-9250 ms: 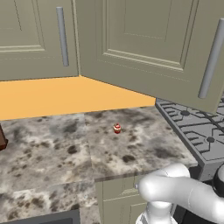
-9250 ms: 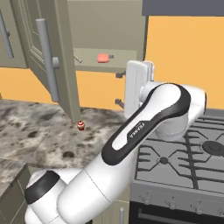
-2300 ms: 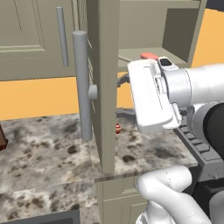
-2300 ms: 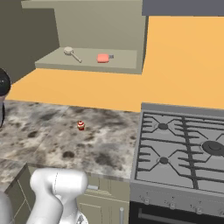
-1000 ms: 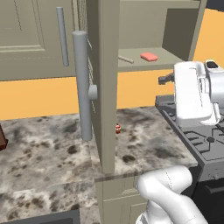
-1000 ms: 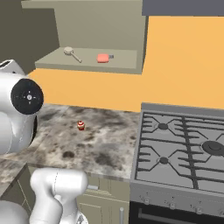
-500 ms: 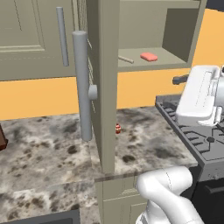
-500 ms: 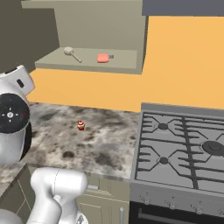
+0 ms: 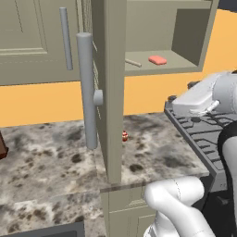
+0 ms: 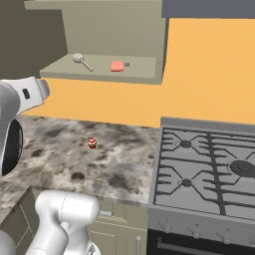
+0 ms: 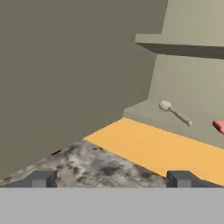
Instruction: Pick the dish brush and bar soap from the cabinet and place them on the counter.
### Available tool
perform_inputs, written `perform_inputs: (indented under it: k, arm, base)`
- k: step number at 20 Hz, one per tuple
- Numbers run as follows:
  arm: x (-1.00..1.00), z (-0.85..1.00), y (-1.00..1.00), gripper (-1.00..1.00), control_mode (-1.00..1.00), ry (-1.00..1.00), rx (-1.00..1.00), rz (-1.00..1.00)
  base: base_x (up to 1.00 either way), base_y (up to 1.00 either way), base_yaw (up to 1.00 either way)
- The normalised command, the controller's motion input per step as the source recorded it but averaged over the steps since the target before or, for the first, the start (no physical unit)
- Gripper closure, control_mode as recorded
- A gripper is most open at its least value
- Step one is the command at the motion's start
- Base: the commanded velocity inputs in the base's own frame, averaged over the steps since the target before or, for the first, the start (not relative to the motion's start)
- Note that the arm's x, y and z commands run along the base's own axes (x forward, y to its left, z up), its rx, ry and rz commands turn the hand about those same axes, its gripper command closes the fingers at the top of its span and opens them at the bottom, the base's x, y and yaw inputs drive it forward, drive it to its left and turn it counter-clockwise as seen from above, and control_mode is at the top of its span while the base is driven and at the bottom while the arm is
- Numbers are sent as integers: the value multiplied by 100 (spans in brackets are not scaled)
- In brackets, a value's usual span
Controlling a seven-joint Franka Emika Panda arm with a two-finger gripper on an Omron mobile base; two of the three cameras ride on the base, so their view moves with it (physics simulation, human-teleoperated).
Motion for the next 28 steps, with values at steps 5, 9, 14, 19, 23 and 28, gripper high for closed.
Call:
perform_inputs:
  k: [5,9,14,19,23,28]
  arm:
    - [16,0,-37,-100,-100,19,1,-28]
    - [0,0,-53,-100,-100,1,2,-14]
    - [11,-10,-24,-100,-100,-8,0,-7]
    - [6,-7,-25,-100,-100,-6,0,-6]
    - [-6,0,-45,-100,-100,9,0,-11]
    - [24,-1,-17,-100,-100,13,2,-24]
  base:
    - [0,0,0]
    - [0,0,0]
    - [0,0,0]
    - [0,0,0]
    - [0,0,0]
    - [0,0,0]
